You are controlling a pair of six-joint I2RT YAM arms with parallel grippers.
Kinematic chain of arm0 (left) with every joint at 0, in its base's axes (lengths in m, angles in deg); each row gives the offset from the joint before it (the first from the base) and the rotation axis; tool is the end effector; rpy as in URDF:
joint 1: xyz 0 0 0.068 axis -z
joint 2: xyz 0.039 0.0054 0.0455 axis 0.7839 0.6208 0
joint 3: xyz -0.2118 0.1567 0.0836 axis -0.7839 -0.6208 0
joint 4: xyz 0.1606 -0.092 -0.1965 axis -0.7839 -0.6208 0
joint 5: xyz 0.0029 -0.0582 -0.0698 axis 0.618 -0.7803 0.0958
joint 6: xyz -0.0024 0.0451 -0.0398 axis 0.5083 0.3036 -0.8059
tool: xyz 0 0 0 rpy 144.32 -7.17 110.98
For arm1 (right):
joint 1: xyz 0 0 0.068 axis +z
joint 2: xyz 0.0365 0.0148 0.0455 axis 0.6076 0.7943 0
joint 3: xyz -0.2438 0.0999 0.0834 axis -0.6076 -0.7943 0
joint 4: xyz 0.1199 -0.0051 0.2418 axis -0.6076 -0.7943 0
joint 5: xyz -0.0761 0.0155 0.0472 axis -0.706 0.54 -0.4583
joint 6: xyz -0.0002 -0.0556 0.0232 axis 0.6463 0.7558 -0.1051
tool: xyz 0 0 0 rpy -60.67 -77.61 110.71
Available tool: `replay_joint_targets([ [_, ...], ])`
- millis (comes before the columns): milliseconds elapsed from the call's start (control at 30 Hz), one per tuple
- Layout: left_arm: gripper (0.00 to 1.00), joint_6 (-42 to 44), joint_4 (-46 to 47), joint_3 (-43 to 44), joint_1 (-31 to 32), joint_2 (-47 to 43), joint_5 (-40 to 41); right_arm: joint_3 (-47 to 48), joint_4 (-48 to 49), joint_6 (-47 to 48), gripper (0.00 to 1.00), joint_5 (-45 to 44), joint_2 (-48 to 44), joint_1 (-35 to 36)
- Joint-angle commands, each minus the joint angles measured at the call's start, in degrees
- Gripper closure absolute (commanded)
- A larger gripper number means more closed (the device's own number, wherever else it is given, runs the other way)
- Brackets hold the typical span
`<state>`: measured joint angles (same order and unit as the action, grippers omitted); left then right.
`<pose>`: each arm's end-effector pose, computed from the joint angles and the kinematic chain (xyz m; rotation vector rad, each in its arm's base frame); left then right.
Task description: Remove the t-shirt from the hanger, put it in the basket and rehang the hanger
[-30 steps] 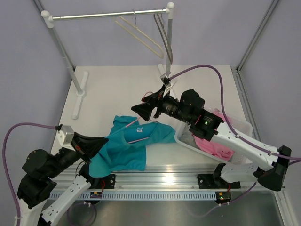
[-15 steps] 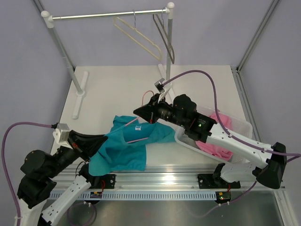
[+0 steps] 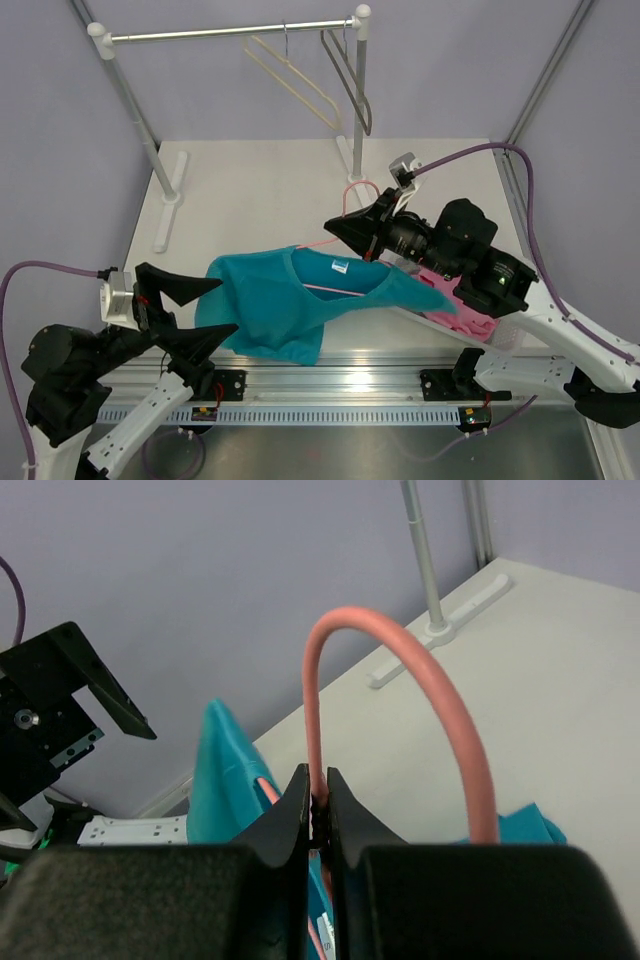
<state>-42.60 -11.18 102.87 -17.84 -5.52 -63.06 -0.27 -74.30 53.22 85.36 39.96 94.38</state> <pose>-0.0097 -0.0179 0.4223 0.5757 1.3483 -1.1097 0.1231 0.1922 0.4675 -0.5439 1.5343 1.0885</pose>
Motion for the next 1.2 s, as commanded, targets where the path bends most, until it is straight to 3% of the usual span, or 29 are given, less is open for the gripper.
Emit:
replay_joint_targets([
  [0, 0.01, 3.87, -3.16, 2.32, 0.06, 2.01, -4.27, 4.43, -3.84, 2.78, 1.0, -3.65, -0.54, 0.42],
  [233, 0.01, 10.37, -7.31, 2.85, 0.15, 3.24, 1.27, 6.81, -6.4, 5.33, 1.0, -2.5, -1.59, 0.42],
  [400, 0.01, 12.4, -8.27, 1.71, 0.06, 3.95, 4.7, 7.87, -8.6, 7.0, 1.0, 3.03, -2.38, 0.34],
  [767, 0.01, 15.39, -6.25, -1.72, 0.15, 4.47, -3.81, 5.67, -9.31, 9.55, 1.0, 5.84, -7.83, 0.33],
  [900, 0.06, 14.52, -3.45, -3.47, 0.06, 4.56, -10.14, 6.11, -8.51, 8.76, 1.0, 7.16, -8.45, 0.33],
  [1000, 0.24, 13.11, -1.25, -5.23, 0.15, 4.73, -10.6, 6.2, -7.98, 8.23, 1.0, 7.51, -8.1, 0.33],
  [1100, 0.63, 12.76, -1.07, -5.24, 0.06, 5.26, -8.5, 6.28, -7.72, 7.88, 1.0, 8.31, -7.92, 0.33],
  [1133, 1.0, 12.67, -0.98, -4.8, 0.15, 5.26, -7.61, 6.37, -7.89, 7.97, 1.0, 7.87, -8.1, 0.33],
  [1167, 1.0, 11.71, -0.89, -4.62, 0.06, 4.92, -4.12, 6.37, -8.16, 8.4, 1.0, 7.26, -8.18, 0.42],
])
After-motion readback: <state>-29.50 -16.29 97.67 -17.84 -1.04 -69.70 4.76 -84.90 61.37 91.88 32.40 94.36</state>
